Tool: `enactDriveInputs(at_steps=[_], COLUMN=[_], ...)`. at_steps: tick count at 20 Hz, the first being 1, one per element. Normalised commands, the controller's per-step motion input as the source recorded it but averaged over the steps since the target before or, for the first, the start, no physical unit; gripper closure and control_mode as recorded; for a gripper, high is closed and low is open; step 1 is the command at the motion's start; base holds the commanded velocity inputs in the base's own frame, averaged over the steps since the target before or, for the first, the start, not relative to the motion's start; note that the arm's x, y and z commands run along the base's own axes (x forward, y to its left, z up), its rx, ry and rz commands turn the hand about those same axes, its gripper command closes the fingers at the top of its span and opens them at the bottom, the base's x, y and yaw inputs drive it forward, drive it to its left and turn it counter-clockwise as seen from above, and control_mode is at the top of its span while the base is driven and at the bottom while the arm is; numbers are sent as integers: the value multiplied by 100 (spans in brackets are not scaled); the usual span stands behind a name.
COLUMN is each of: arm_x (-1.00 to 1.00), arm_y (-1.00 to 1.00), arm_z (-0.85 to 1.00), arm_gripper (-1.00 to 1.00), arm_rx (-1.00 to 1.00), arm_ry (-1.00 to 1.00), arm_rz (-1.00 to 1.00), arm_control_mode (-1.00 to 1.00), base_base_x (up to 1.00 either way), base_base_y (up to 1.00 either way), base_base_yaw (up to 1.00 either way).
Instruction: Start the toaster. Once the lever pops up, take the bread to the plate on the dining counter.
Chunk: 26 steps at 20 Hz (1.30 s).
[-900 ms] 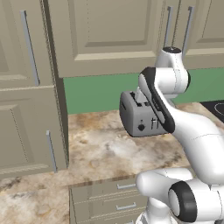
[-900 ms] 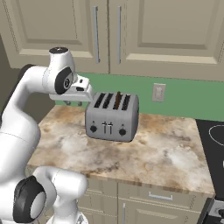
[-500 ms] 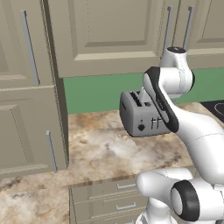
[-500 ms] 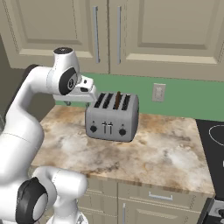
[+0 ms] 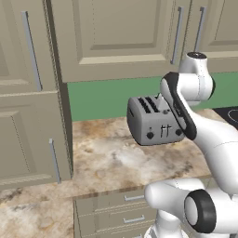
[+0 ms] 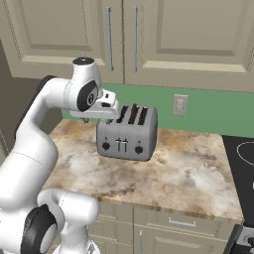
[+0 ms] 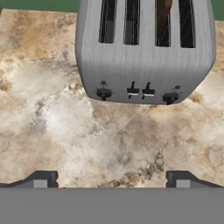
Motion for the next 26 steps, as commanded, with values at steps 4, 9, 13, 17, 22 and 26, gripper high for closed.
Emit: enactDriveInputs(at_steps=[4, 9, 13, 17, 22, 26], arm_x=[0, 0, 0, 0, 0, 2], arm_y=[-18, -9, -7, -11, -2, 0], arm_z=[-23, -24, -28, -27, -25, -19], arm_gripper=[-100, -100, -100, -100, -100, -100], arm_rx=[0, 0, 0, 1, 2, 3], arm_ry=[0, 0, 0, 0, 0, 0], arm_rz=[0, 0, 0, 0, 0, -1], arm_control_mode=[-100, -100, -100, -100, -100, -100], base_base_x=[0, 0, 0, 0, 0, 0], base_base_y=[0, 0, 0, 0, 0, 0], base_base_yaw=[0, 0, 0, 0, 0, 0])
